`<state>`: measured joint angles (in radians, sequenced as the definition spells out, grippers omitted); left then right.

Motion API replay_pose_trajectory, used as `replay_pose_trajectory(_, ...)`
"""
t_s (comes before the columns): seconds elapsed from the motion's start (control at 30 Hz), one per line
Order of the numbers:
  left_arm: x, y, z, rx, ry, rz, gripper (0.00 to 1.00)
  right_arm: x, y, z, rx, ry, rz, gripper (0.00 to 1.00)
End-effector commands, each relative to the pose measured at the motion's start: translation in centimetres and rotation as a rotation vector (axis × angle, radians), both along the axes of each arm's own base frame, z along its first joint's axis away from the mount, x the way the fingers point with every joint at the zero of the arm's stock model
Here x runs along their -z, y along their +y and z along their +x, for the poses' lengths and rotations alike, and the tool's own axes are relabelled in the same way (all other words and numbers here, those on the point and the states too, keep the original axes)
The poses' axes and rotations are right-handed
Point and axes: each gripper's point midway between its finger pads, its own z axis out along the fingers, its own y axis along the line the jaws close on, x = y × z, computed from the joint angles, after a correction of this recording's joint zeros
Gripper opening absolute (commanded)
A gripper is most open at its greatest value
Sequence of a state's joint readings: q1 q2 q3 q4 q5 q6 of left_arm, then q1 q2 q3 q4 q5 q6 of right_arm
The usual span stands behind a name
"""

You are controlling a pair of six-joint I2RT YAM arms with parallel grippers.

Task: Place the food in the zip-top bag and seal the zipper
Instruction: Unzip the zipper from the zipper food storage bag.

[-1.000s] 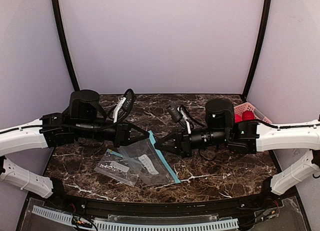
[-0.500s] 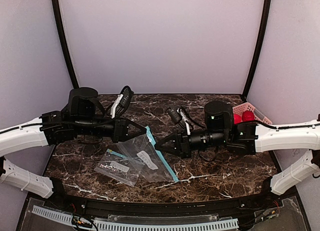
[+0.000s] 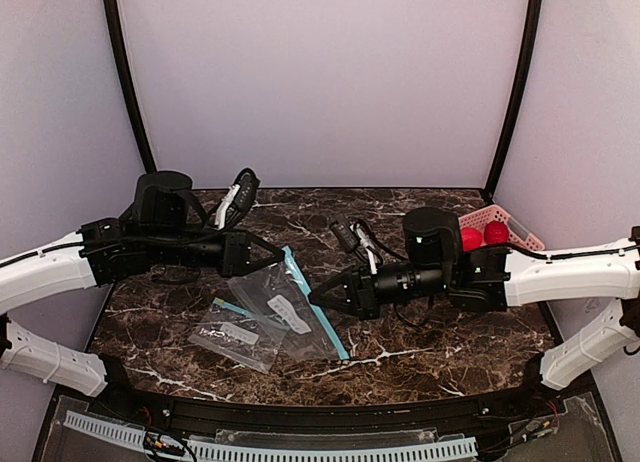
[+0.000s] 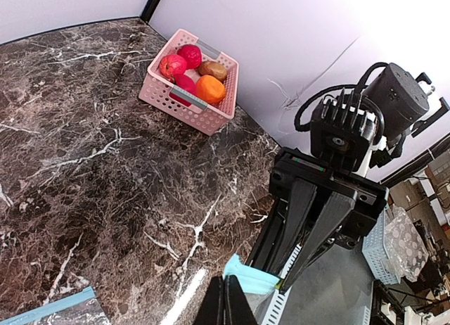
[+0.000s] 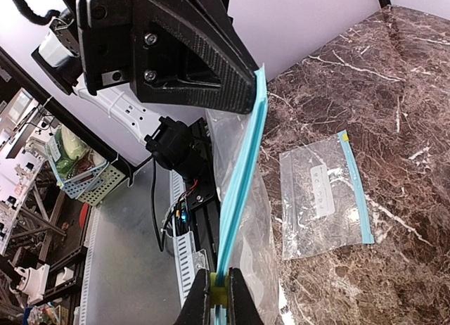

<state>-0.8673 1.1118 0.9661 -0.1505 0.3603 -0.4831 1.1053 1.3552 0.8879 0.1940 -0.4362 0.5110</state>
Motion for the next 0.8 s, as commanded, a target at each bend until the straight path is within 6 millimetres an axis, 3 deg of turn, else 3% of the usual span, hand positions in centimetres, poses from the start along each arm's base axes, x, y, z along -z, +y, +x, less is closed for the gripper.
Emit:
replay_pose_trajectory(0.0,-1.7,1.2,1.1,-0.052,-0.042,-0.018,0.01,2.3,-0.4,-0.7,-0.016,0.047,-0.058,0.00)
replay_pose_trajectory(0.77,-2.1,2.4,2.8,-0.076,-0.043,-0.002,0.01,5.0,-1.2,-0.9,0.003,0.114,-0.127,0.00)
